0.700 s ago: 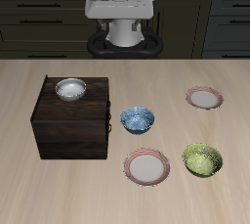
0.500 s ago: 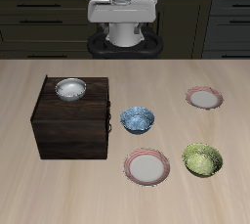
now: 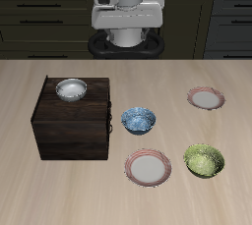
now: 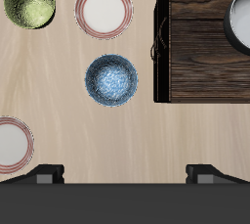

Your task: Place the green bowl on the plate next to the green bowl

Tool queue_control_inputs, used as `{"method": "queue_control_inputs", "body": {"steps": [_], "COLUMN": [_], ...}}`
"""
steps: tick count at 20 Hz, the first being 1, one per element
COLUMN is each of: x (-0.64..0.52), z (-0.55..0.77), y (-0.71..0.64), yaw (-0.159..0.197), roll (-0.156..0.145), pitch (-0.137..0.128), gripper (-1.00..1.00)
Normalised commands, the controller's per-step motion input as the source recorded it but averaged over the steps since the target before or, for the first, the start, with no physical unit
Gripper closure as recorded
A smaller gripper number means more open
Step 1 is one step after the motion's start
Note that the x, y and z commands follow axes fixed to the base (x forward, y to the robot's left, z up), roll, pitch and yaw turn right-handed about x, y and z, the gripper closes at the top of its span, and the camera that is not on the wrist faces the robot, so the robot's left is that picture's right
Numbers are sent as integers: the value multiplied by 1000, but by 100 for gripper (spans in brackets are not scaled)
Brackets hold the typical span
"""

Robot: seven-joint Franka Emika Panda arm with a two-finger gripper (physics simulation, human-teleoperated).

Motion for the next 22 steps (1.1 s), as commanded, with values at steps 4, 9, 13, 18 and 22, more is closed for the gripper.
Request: {"method": "queue_control_inputs", "body": {"steps": [4, 9, 13, 18, 22], "x": [312, 296, 265, 378, 427], "z": [78, 52, 39, 36, 35], "y": [195, 253, 119, 92, 94], "yaw": [-14, -12, -17, -9, 20], "roll": [33, 41, 6, -22, -27], "pitch": [-4, 2, 3, 2, -13], "gripper": [-100, -100, -100, -100, -100]}}
